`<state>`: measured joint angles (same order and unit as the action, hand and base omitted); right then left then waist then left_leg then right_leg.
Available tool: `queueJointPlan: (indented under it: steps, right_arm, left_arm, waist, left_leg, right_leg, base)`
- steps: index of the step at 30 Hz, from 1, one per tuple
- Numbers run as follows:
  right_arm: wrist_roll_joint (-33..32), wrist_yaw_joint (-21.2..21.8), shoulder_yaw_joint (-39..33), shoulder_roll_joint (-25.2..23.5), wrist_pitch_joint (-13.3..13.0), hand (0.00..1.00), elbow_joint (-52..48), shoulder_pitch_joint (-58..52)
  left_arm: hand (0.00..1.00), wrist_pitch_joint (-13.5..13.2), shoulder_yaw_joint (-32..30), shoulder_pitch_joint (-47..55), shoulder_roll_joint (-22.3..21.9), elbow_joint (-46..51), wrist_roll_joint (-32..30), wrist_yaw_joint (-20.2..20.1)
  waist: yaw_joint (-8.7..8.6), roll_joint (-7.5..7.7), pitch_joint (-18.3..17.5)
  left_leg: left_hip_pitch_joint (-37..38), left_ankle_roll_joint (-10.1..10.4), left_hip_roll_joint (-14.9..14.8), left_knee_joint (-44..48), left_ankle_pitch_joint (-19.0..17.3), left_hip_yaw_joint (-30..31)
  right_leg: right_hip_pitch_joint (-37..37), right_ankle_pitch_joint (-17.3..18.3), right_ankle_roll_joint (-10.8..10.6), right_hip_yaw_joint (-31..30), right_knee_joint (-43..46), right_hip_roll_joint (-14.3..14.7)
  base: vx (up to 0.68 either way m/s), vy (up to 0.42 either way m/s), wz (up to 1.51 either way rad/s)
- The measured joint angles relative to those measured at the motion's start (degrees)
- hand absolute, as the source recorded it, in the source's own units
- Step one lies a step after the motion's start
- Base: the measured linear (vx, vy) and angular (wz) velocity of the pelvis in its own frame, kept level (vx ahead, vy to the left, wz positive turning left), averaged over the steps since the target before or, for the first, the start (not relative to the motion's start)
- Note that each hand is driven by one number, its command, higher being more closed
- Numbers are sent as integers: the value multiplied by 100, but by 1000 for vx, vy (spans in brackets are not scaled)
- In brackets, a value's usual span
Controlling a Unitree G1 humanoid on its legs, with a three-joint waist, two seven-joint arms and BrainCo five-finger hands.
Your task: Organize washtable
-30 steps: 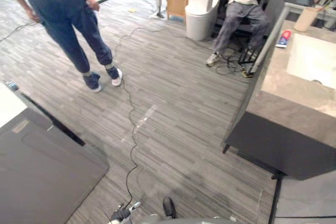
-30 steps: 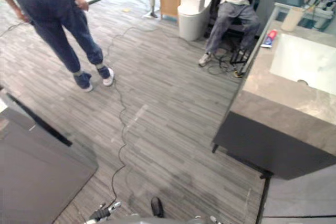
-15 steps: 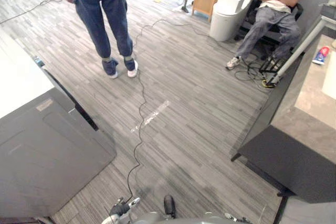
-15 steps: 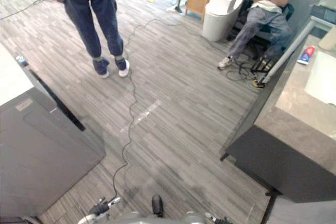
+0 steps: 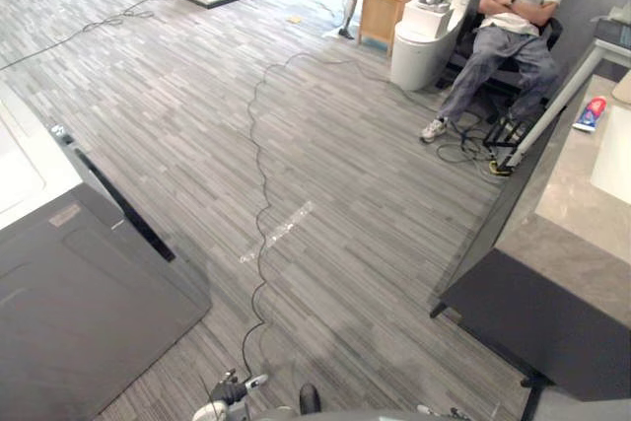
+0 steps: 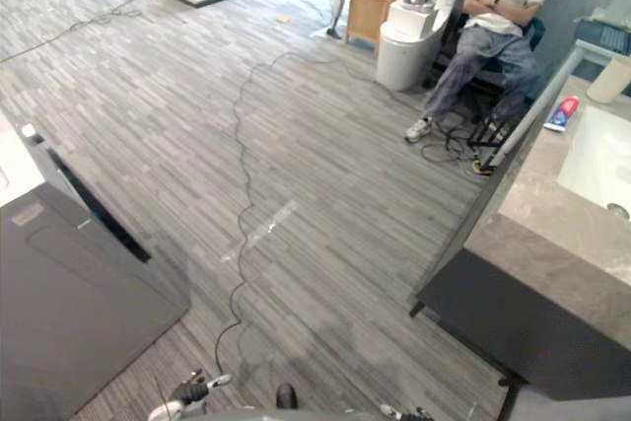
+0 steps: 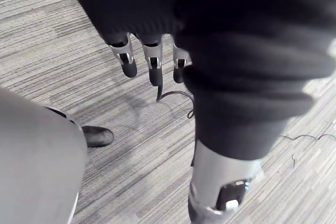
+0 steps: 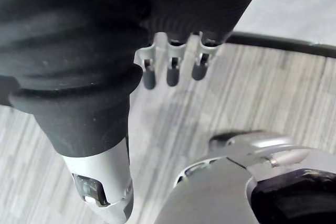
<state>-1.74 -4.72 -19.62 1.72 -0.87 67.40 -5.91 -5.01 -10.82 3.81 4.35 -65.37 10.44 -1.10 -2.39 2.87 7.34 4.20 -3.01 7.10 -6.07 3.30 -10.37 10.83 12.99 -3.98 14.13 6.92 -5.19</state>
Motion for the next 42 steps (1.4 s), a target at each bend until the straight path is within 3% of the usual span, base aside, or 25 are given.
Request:
queueJointPlan:
  steps: [8, 18, 20, 22, 23, 24, 25, 27, 29, 32, 34, 35, 37, 38, 40, 41, 42]
  right_arm:
    - [-112, 133, 17, 15, -58, 0, -21, -27]
    - [-565, 373, 17, -5, -182, 0, -57, -87]
    - [-565, 379, 18, -18, -186, 0, -82, -93]
    - [-566, 384, 25, -41, -198, 0, -114, -96]
    - [-577, 392, 50, -21, -222, 0, -159, -173]
    - [-632, 399, 62, 9, -234, 0, -188, -183]
    - [-684, 411, 72, 21, -248, 0, -244, -209]
    - [-826, 416, 190, -28, -311, 0, -409, -260]
    - [-939, 417, 256, -51, -329, 0, -483, -269]
    - [-1055, 444, 263, -59, -393, 0, -589, -308]
    - [-1177, 447, 255, -60, -411, 0, -588, -329]
    - [-1180, 444, 250, -63, -413, 0, -589, -332]
    - [-1229, 435, 155, -97, -412, 0, -593, -361]
    - [-1226, 430, 142, -109, -413, 0, -611, -377]
    - [-1188, 377, 143, -222, -396, 0, -831, -527]
    - [-1154, 378, 135, -182, -393, 0, -862, -527]
    - [-1100, 386, 178, -64, -369, 0, -991, -537]
  left_arm:
    - [0, 7, -37, -4, -5, 2, 41, 10]
    - [0, 11, -603, 55, -112, 16, 548, 271]
    - [0, 11, -763, 69, -146, 29, 550, 287]
    - [0, 2, -773, 113, -151, 101, 550, 347]
    - [0, -34, -774, 189, -215, 235, 547, 383]
    - [0, -35, -765, 194, -241, 236, 528, 384]
    - [0, -38, -758, 210, -250, 240, 524, 383]
    - [0, -37, -759, 226, -208, 249, 502, 393]
    - [0, -35, -758, 227, -187, 253, 446, 382]
    - [0, -22, -738, 216, -189, 251, 267, 362]
    - [0, 9, -728, 192, -191, 244, 195, 359]
    - [0, 23, -728, 192, -190, 242, 148, 359]
    - [0, 34, -782, 216, -210, 264, 0, 359]
    - [0, 32, -826, 246, -232, 306, -15, 356]
    - [0, 53, -1238, 414, -410, 693, -30, 327]
    - [0, 65, -1320, 421, -500, 771, -28, 339]
    - [0, 71, -1473, 430, -661, 862, -36, 348]
  waist:
    - [-15, 40, -21]
    - [6, 98, 30]
    - [6, 118, 38]
    - [28, 204, 48]
    - [26, 180, 64]
    - [25, 124, 75]
    - [26, 80, 79]
    - [7, 44, 135]
    - [20, 54, 158]
    - [6, 21, 164]
    - [11, 21, 165]
    - [-3, 20, 165]
    - [-1, 15, 164]
    - [-1, 18, 155]
    - [12, 135, 67]
    - [58, 109, 13]
    - [90, -75, -16]
  left_leg:
    - [-104, 1, -42, 1, -4, -97]
    - [-248, -9, -97, 3, -7, -180]
    - [-247, -101, -38, 4, -72, -93]
    - [-208, -233, 101, 9, -169, -30]
    - [-92, -313, 223, 9, -321, 156]
    - [-40, -351, 213, 13, -346, 209]
    - [30, -387, 187, 47, -364, 240]
    - [366, -579, 139, 51, -416, 328]
    - [596, -565, 35, 50, -580, 435]
    - [778, -286, -240, 52, -804, 582]
    - [889, -79, -300, 53, -932, 703]
    - [939, -24, -296, 53, -966, 736]
    - [1236, 237, -271, 56, -1125, 876]
    - [1321, 292, -261, 88, -1162, 876]
    - [973, 578, -57, 1411, -1562, 782]
    - [737, 634, -56, 1989, -1658, 672]
    - [102, 748, -266, 3499, -1688, 420]
  right_leg:
    - [-132, -16, 51, -149, -12, 35]
    - [-316, -29, 127, -248, -11, 79]
    - [-314, 69, 61, -165, 47, 22]
    - [-304, 267, -138, -23, 224, -131]
    - [-368, 390, -326, 70, 835, -314]
    - [-527, 381, -330, 64, 1307, -319]
    - [-717, 348, -297, 40, 1823, -365]
    - [-1292, 378, 97, -30, 3369, -513]
    - [-1626, 501, 93, 6, 3750, -464]
    - [-2373, 559, 68, 364, 3294, -216]
    - [-2847, 263, 72, 702, 2372, -104]
    - [-2887, 84, 148, 755, 2104, -87]
    - [-2900, -502, 611, 814, 1582, 108]
    - [-2871, -609, 739, 849, 1576, 163]
    - [-2529, -1191, 1304, 1100, 1099, 324]
    - [-2342, -1114, 1261, 1186, 913, 361]
    - [-2096, -1113, 1252, 1113, 524, 477]
  base:
    - [0, -5, -6]
    - [0, -65, -7]
    - [45, -29, 21]
    - [119, 7, 38]
    - [173, 35, 39]
    - [242, 91, 36]
    - [185, 106, 20]
    - [269, 130, 26]
    - [267, 95, 20]
    - [263, 77, 24]
    - [363, 46, 26]
    - [483, 32, 40]
    - [538, 1, 49]
    - [541, -35, 56]
    - [561, -70, 53]
    - [637, -61, 9]
    - [498, -21, -22]
